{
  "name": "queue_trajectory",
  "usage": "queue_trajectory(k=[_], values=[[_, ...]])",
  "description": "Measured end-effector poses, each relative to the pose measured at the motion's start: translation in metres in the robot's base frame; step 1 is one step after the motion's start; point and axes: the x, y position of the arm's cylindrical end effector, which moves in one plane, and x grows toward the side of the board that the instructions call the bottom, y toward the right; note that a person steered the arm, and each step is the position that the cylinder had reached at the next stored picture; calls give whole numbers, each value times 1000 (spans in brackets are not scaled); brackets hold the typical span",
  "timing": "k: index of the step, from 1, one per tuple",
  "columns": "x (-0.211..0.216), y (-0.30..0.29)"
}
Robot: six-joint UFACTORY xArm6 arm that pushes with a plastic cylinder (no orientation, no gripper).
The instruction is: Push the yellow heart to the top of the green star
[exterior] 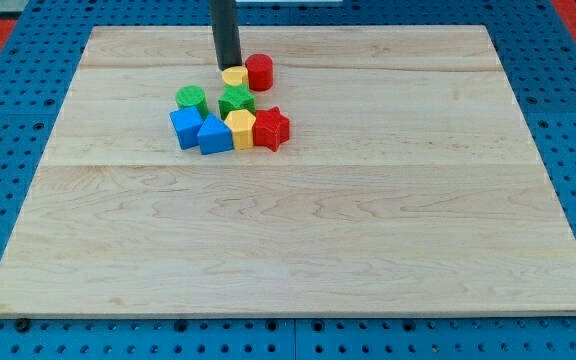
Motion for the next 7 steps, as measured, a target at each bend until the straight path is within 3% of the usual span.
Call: queue_trajectory(k=[7], values=[[-12, 10]])
